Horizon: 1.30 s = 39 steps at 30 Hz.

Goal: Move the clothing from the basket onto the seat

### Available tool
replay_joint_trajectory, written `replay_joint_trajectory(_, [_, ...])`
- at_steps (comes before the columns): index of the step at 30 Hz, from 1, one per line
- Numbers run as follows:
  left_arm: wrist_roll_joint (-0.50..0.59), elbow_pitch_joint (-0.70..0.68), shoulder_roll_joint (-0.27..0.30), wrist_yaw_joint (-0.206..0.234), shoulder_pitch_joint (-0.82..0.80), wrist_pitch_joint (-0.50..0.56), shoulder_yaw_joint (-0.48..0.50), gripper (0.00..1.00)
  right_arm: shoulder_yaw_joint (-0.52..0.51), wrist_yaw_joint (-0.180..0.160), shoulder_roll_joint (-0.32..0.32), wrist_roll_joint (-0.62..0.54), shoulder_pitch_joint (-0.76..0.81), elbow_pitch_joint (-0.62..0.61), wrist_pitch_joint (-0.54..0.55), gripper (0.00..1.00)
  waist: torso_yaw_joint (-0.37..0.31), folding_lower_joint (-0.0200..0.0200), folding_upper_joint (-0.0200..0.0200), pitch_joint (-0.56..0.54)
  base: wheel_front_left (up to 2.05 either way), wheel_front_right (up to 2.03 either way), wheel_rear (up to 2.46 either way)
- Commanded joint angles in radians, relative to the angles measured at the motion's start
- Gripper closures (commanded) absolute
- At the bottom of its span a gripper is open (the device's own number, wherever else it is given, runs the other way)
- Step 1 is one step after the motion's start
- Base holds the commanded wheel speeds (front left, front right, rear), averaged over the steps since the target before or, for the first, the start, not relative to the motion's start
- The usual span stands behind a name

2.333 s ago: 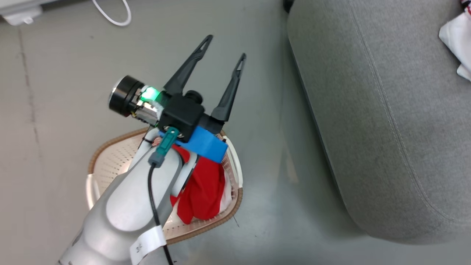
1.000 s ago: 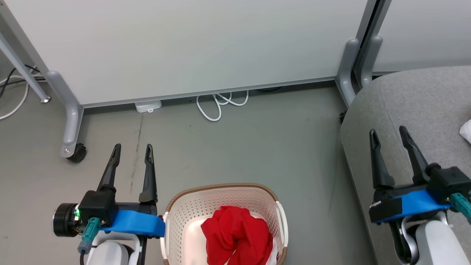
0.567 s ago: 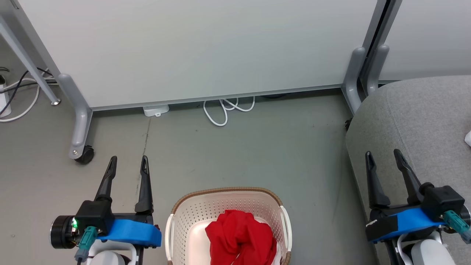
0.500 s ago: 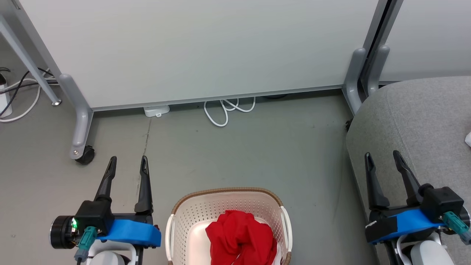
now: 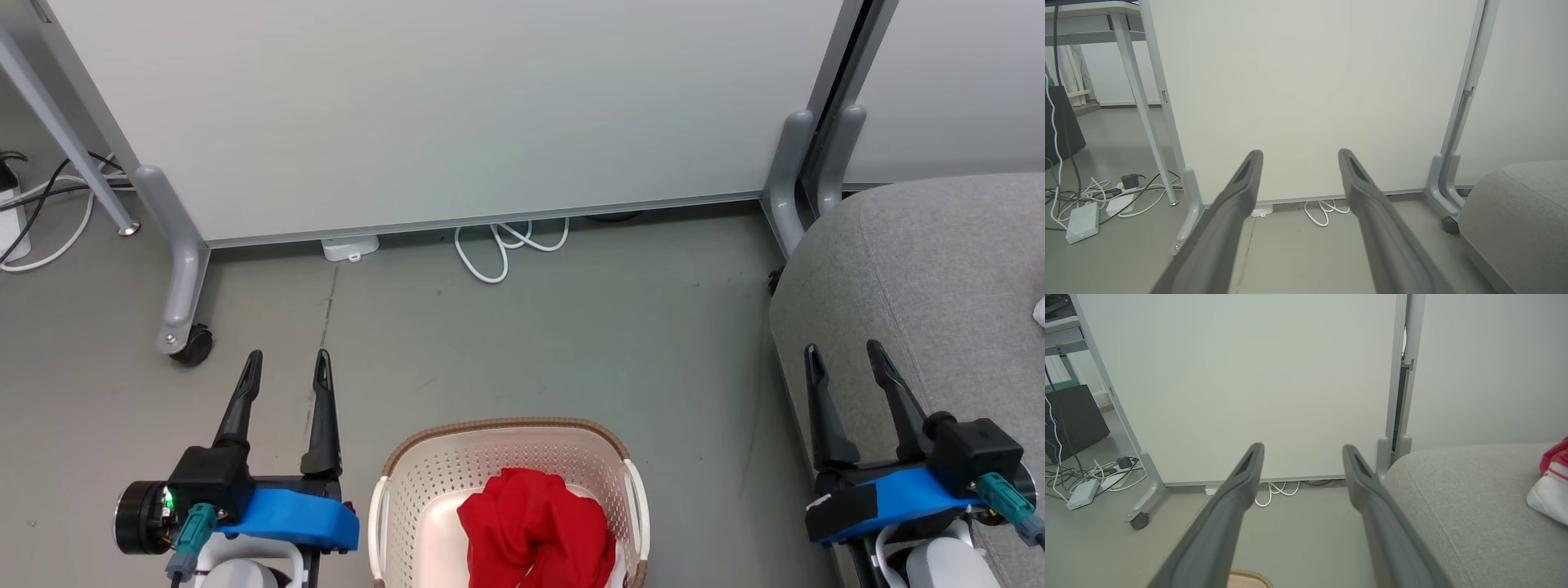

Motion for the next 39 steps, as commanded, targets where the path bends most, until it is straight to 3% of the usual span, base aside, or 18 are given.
replay_joint_trajectory(1, [-0.007,0.002,-0.002,0.005,0.004,-0.003,-0.001,0.00,0.003,0.000,0.004,0.005,0.011,0.001,-0.001,0.00,0.000,0.0001,-0.0001,0.000,0.00,0.00,0.00])
replay_joint_trajectory(16, [-0.006,0.058,-0.002,-0.014,-0.062,-0.003,-0.051,0.00,0.022,0.000,0.002,0.012,-0.037,0.001,-0.001,0.00,-0.042,0.0001,-0.0001,0.056,0.00,0.00,0.00])
replay_joint_trajectory(25, [0.026,0.203,0.001,-0.037,-0.174,-0.003,-0.123,0.00,0.030,0.000,0.000,0.016,-0.087,-0.012,-0.001,0.00,-0.096,0.0001,-0.0001,0.160,0.00,0.00,0.00])
replay_joint_trajectory(39, [0.022,0.459,0.058,-0.045,-0.379,-0.003,-0.271,0.00,0.046,0.000,0.001,0.024,-0.198,-0.039,-0.001,0.00,-0.167,0.0001,-0.0001,0.374,0.00,0.00,0.00])
